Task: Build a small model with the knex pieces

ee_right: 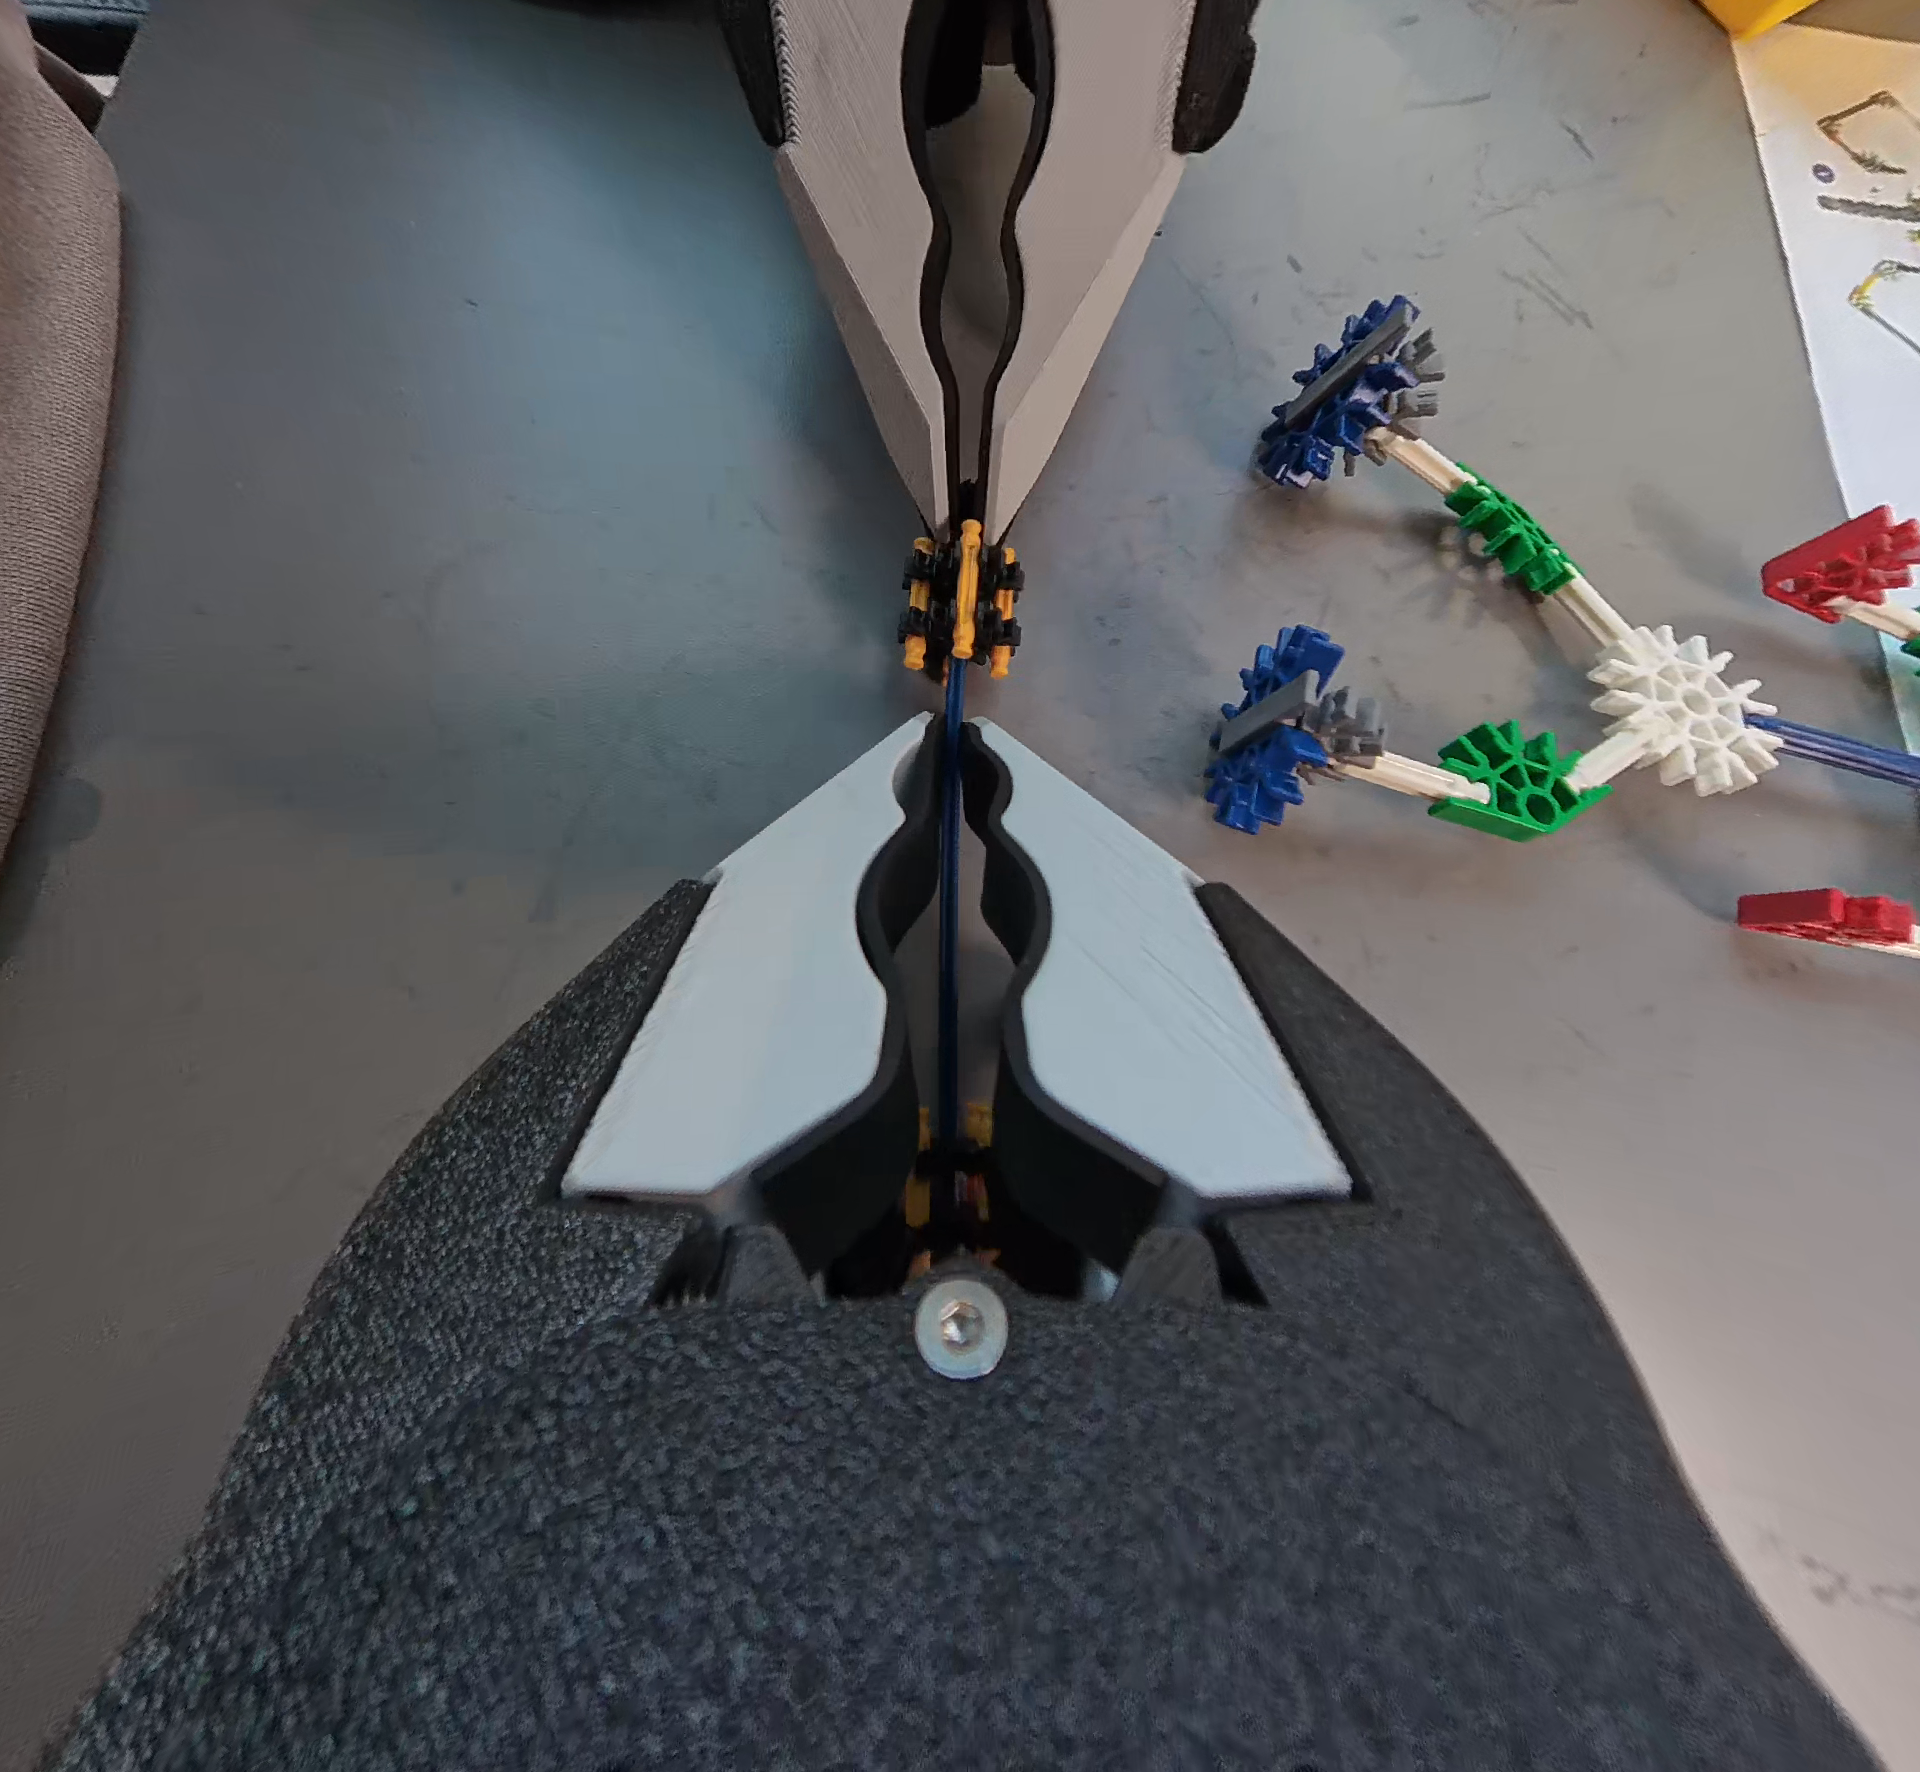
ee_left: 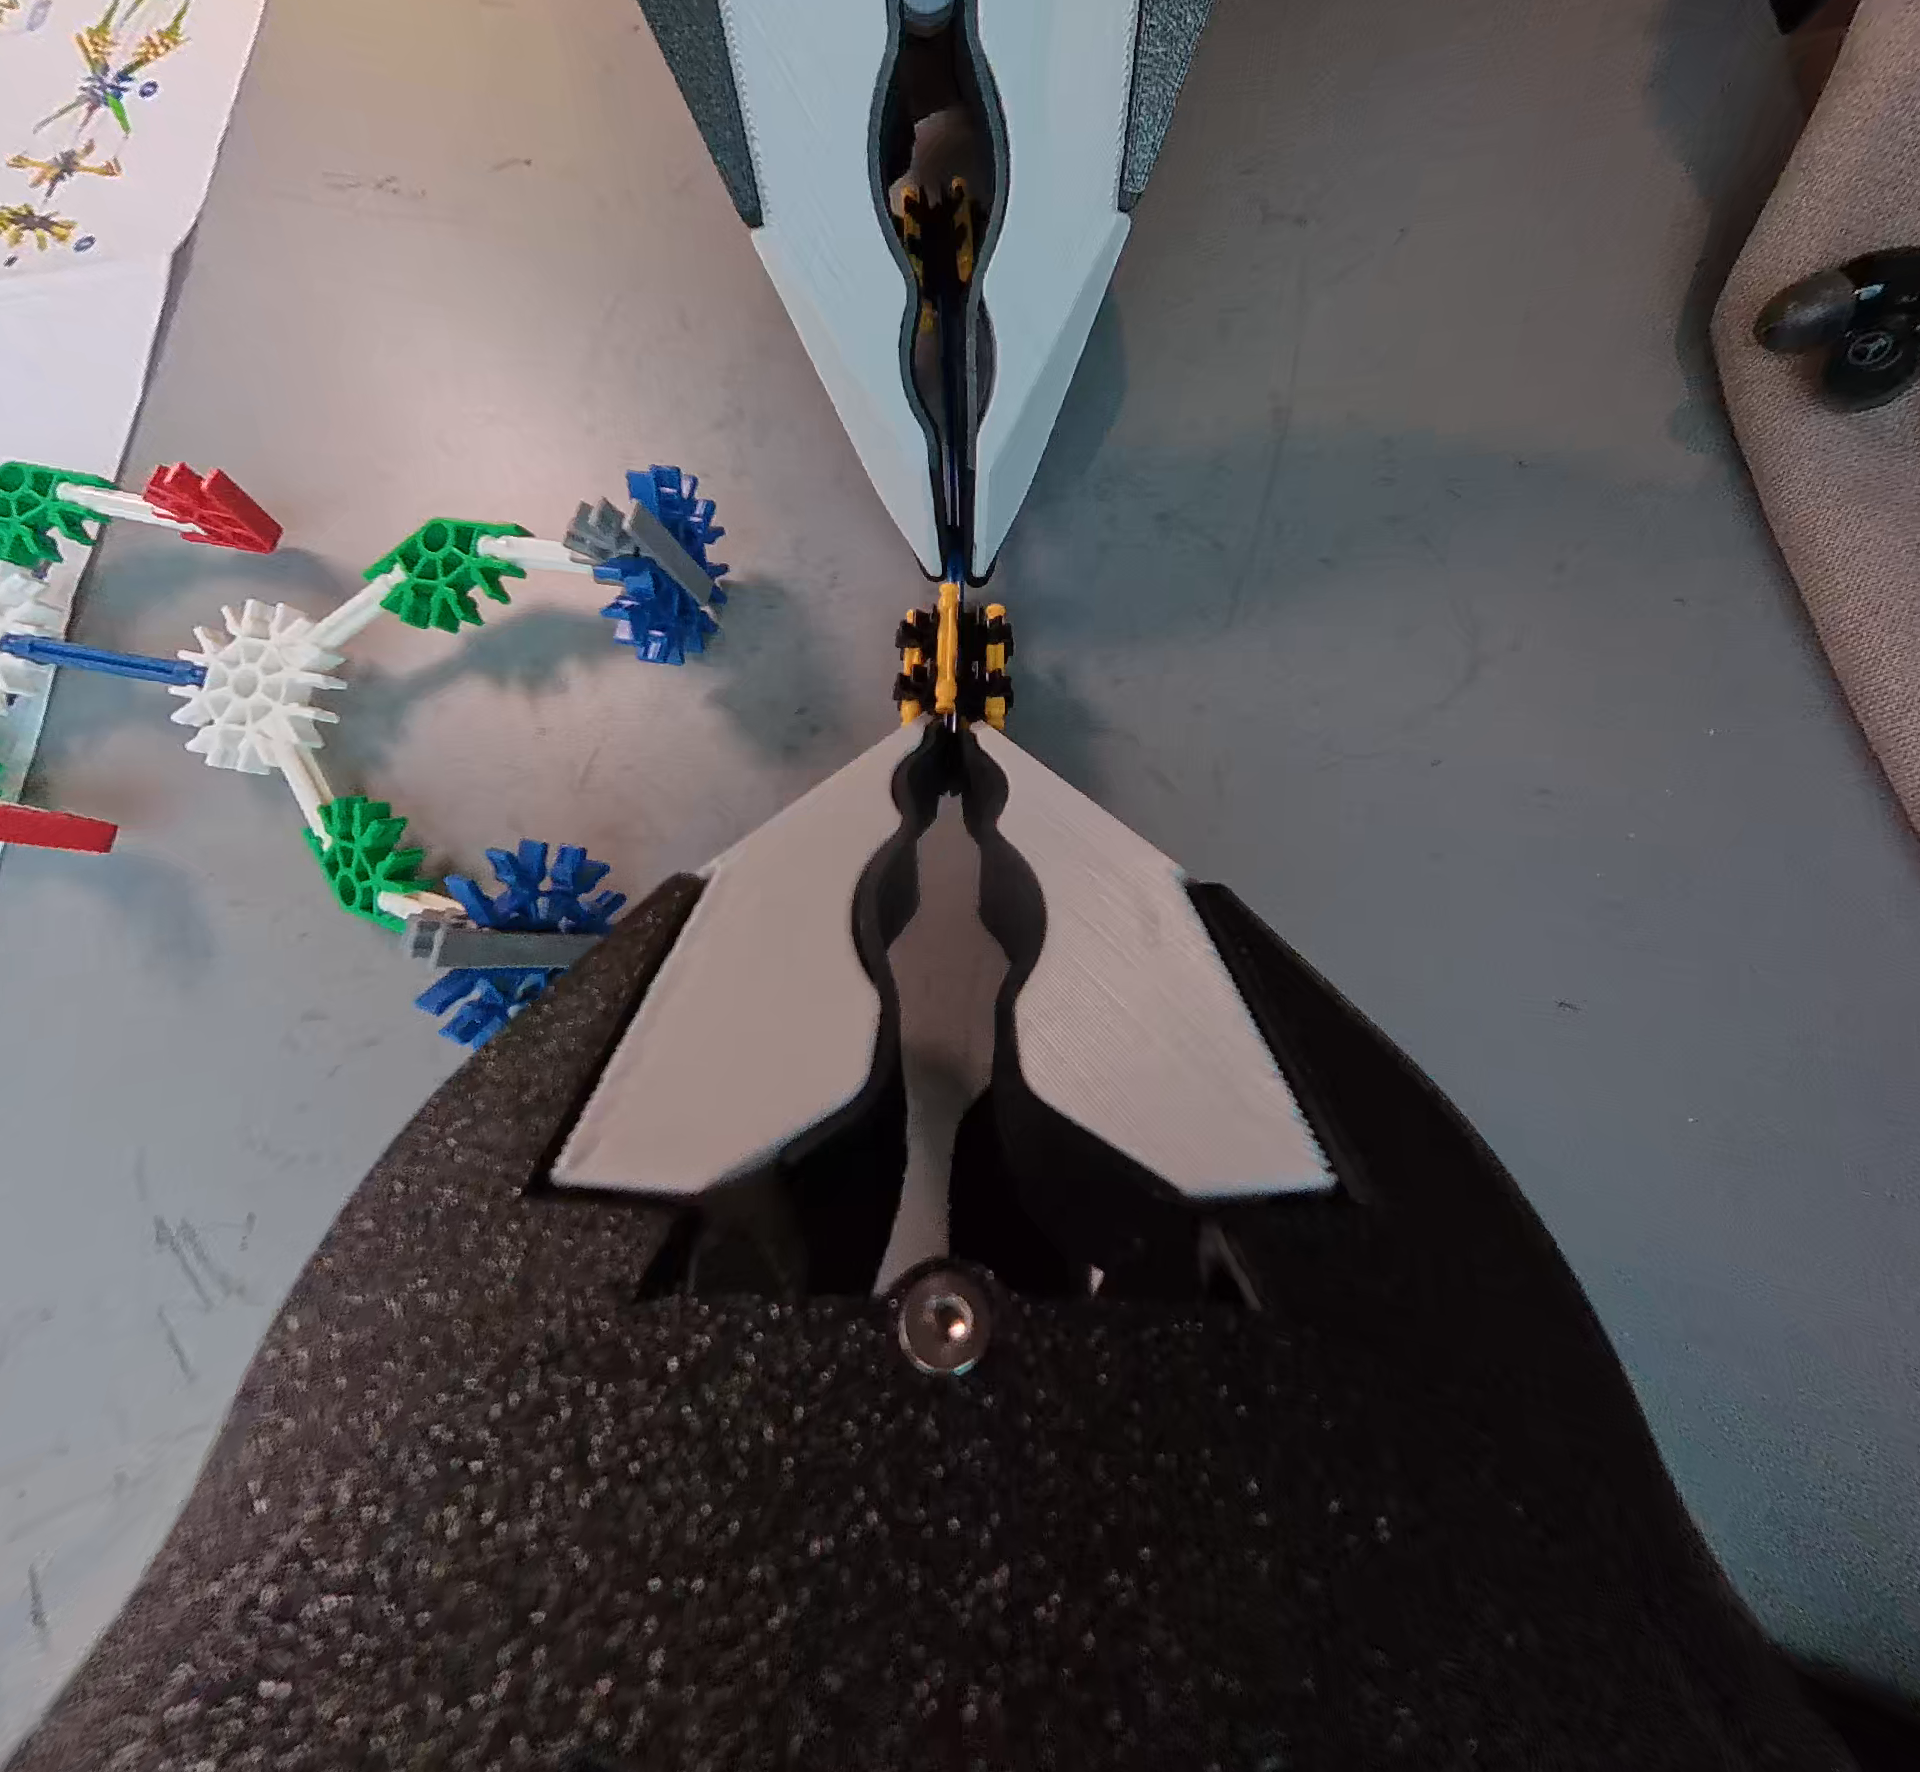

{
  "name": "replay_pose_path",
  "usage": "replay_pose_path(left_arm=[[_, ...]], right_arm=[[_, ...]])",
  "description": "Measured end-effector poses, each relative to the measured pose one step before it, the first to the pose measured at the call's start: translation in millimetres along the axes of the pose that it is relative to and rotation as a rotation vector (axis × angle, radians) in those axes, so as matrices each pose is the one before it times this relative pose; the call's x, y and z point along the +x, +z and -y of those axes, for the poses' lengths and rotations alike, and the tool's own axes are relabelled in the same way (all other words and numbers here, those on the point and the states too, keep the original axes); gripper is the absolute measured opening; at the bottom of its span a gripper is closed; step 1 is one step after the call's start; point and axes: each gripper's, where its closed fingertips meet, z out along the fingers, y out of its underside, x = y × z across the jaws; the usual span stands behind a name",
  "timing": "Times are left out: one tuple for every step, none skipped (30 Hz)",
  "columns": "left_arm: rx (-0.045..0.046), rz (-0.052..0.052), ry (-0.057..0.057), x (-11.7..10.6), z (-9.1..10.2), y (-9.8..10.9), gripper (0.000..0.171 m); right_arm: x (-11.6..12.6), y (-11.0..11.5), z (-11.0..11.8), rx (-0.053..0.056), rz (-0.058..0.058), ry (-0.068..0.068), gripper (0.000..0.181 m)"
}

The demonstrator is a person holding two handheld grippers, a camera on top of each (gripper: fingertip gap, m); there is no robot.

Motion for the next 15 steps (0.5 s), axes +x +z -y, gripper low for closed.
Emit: replay_pose_path(left_arm=[[0.00092, 0.0152, 0.0067, -0.34, -0.41, -0.42, 0.003], [-0.00049, 0.0078, -0.0012, 0.19, -0.73, -0.75, 0.005], [0.00107, 0.0127, -0.0059, -1.83, -0.74, -1.76, 0.013], [0.00556, 0.0015, -0.0076, -0.78, -0.5, -2.83, 0.019], [0.01352, -0.017, -0.013, 1.81, 0.67, -3.01, 0.022], [0.00858, -0.0134, -0.0111, 1.63, -0.43, -2.13, 0.023], [-0.00631, -0.0062, -0.0013, 0.82, -2.82, -1.04, 0.023], [-0.01213, -0.0049, 0.0007, 0.79, -3.57, 0.0, 0.021], [-0.00269, -0.0047, -0.0022, 0.62, -1.42, 0.48, 0.018], [0.0096, -0.0042, -0.0037, 0.51, 1.15, 0.79, 0.014], [0.00521, -0.001, -0.0024, -0.14, 1.07, 1.15, 0.009], [-0.00063, 0.0109, 0.0005, -2.05, 0.19, 1.14, 0.005], [0.0003, -0.0038, -0.0017, 0.04, 0.14, 0.38, 0.005], [0.00222, -0.005, -0.0059, 0.15, 0.37, 0.04, 0.004], [0.00168, -0.0012, -0.0031, -0.34, 0.23, 0.05, 0.004]], right_arm=[[0.23, -0.02, 0.0, 0.0007, 0.0032, 0.0044, 0.0], [-0.11, 0.06, 0.12, 0.0009, 0.0018, -0.002, 0.001], [0.03, -0.05, 0.13, 0.0007, 0.0006, -0.0001, 0.001], [-0.01, -0.05, -0.04, -0.0002, -0.0005, -0.0007, 0.001], [0.02, -0.01, 0.04, 0.0003, -0.0008, -0.0005, 0.001], [0.05, 0.03, 0.06, 0.0004, -0.0003, -0.0002, 0.001], [0.01, -0.02, -0.16, 0.0001, 0.0001, 0.0, 0.001], [0.01, 0.03, 0.01, 0.0003, 0.001, 0.001, 0.001], [0.05, 0.04, 0.01, 0.0, 0.0005, 0.0004, 0.001], [0.04, -0.07, -0.04, 0.0004, -0.0002, 0.0003, 0.001], [-0.01, 0.03, 0.05, 0.0, -0.0002, -0.0006, 0.001], [-0.14, -0.01, 0.05, 0.0005, 0.0003, -0.0006, 0.001], [0.06, -0.12, 0.04, -0.0002, -0.0009, -0.0009, 0.001], [-0.02, 0.02, -0.13, -0.0006, -0.0009, -0.0012, 0.001], [-0.09, 0.08, -0.02, -0.0002, -0.0008, -0.0016, 0.001]])
